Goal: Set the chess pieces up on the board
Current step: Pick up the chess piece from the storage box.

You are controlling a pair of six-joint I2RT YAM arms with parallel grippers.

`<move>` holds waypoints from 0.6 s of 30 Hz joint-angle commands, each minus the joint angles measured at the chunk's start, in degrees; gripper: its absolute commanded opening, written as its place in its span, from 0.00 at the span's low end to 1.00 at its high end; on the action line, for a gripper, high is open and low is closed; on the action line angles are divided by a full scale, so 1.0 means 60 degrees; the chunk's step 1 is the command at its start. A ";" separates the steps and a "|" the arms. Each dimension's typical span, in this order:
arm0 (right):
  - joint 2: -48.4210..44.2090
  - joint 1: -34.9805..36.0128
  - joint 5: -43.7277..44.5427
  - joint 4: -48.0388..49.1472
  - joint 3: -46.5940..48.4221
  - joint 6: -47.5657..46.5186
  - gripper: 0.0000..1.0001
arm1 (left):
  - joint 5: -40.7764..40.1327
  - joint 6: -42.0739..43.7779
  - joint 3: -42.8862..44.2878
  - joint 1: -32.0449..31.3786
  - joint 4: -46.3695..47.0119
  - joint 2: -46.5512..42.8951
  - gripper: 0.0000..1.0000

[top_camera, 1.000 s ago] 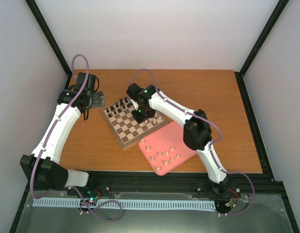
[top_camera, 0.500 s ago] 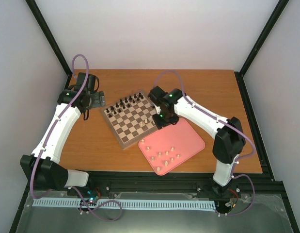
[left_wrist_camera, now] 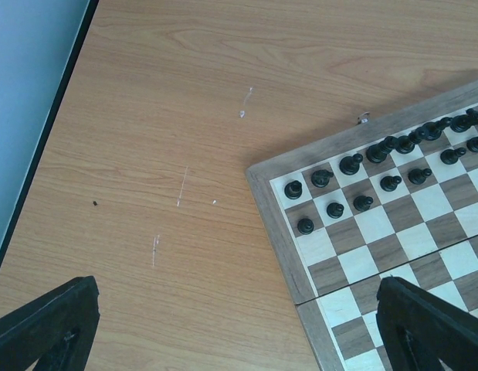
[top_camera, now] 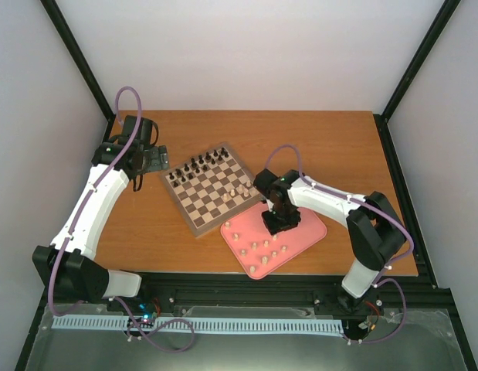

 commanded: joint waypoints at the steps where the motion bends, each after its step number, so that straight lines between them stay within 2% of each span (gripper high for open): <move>1: -0.0436 -0.0013 -0.0379 0.0598 -0.0332 0.0186 0.43 | 0.0089 0.0086 0.0026 0.0062 0.0141 0.0006 1.00; 18: 0.0041 -0.0006 -0.0531 0.1116 -0.0953 0.0143 0.38 | 0.0142 0.0080 0.0041 0.0061 0.0161 0.0041 1.00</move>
